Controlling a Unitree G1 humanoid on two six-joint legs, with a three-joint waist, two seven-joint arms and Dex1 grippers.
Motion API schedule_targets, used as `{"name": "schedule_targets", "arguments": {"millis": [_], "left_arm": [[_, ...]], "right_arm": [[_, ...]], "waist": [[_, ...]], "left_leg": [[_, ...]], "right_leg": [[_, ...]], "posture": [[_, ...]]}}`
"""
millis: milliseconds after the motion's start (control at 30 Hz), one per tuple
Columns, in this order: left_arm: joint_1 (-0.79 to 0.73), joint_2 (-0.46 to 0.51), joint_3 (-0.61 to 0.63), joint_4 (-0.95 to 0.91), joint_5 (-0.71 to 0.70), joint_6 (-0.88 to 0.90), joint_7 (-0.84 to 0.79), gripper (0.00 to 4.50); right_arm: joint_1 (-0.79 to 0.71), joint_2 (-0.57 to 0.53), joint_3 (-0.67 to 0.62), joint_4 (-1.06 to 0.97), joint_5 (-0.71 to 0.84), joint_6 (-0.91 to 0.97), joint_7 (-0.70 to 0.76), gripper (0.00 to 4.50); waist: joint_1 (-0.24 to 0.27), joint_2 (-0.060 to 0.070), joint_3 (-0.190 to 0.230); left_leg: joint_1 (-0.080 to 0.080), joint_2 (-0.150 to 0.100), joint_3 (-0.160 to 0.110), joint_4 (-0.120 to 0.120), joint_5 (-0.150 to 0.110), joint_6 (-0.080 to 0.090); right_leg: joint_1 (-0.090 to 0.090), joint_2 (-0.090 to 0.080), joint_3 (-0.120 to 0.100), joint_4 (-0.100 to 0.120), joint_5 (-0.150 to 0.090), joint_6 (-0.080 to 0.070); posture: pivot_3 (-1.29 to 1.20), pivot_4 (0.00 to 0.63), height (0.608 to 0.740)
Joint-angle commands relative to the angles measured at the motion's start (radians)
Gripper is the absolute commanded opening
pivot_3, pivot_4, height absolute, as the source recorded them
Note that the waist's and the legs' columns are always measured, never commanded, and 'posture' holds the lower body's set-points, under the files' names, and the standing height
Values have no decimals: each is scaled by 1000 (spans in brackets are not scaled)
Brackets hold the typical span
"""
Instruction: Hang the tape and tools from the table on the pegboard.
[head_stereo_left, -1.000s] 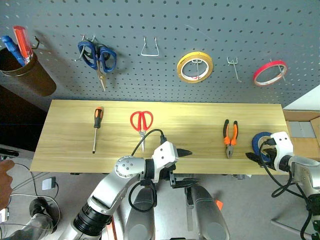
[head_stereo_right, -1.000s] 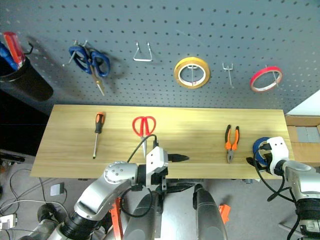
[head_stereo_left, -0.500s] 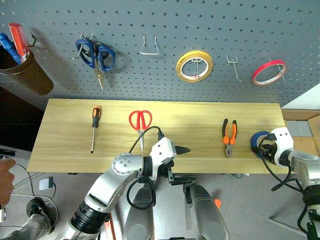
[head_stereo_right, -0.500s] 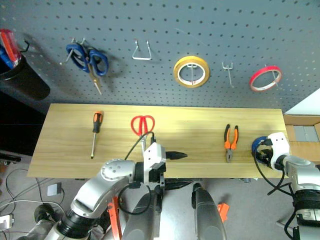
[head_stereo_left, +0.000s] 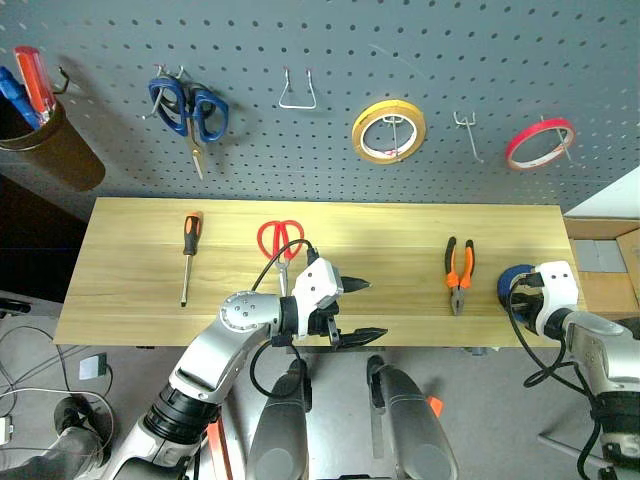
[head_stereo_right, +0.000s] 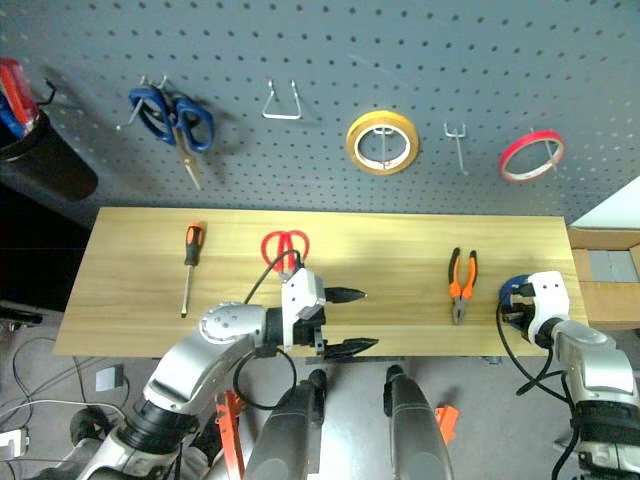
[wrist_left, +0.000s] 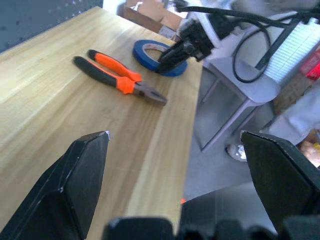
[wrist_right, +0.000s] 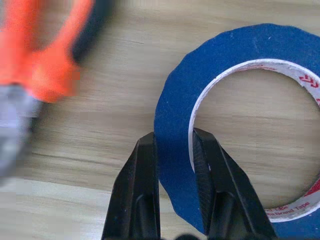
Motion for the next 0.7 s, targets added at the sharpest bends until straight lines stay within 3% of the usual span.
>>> {"name": "schedule_targets", "arguments": {"millis": [33, 400, 567, 700], "left_arm": [[-14, -13, 37, 18, -41, -45, -35, 4500], [-131, -38, 140, 148, -109, -103, -107, 4500], [-188, -74, 131, 201, -107, -153, -134, 4500], [-209, -98, 137, 245, -90, -194, -125, 4500]], "right_arm": [[42, -4, -75, -156, 47, 52, -19, 372], [178, 15, -215, -688, 323, 264, -3, 372], [135, 79, -262, -770, 406, 209, -52, 372], [101, 95, -224, -781, 416, 136, -55, 372]], "waist": [[0, 1, -1], [-4, 4, -18], [-15, 4, -37], [-28, 3, -79]], "left_leg": [[0, 0, 0, 0, 0, 0], [-1, -1, 3, 1, 0, 0], [-3, -2, 4, 4, 0, -1], [-4, -2, 5, 6, 0, 0]], "right_leg": [[0, 0, 0, 0, 0, 1], [0, -1, -2, -1, 1, 3], [0, 0, -4, -1, 3, 4], [1, 0, -4, -2, 3, 5]], "posture": [[19, 392, 740], [-50, 327, 740], [-83, 272, 740], [-87, 223, 740]]}}
